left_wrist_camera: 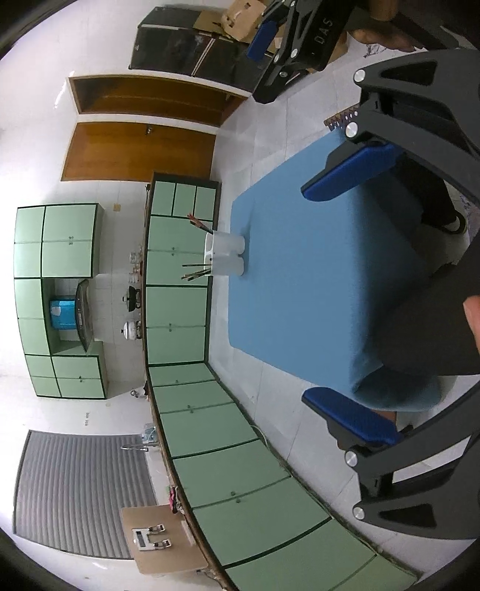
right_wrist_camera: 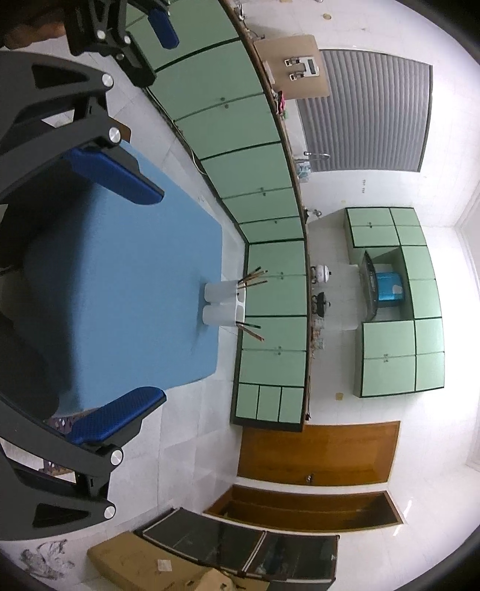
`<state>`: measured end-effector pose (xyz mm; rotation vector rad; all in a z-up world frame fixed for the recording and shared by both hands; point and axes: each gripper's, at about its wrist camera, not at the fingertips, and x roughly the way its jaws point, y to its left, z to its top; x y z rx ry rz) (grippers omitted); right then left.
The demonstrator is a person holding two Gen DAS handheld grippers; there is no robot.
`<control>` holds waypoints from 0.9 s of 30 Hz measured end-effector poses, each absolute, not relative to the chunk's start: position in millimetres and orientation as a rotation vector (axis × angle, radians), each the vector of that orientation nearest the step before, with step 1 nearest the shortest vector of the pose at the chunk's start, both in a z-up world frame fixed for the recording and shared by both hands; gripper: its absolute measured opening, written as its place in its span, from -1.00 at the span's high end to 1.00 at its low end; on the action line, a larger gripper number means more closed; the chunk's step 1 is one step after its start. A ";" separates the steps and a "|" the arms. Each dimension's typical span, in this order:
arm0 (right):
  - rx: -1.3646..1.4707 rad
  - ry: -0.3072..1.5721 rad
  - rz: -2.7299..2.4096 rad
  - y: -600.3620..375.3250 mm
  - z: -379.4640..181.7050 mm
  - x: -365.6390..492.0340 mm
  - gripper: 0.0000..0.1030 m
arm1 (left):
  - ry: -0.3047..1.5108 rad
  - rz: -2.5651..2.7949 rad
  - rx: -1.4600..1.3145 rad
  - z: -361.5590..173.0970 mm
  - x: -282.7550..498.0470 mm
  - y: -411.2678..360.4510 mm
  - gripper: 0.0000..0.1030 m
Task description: Organize utensils
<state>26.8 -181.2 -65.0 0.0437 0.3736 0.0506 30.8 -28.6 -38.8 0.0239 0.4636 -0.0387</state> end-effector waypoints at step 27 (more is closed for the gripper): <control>0.056 0.352 0.049 -179.9 -67.0 15.0 -0.88 | 0.446 0.017 0.010 -35.0 19.3 -26.2 -0.90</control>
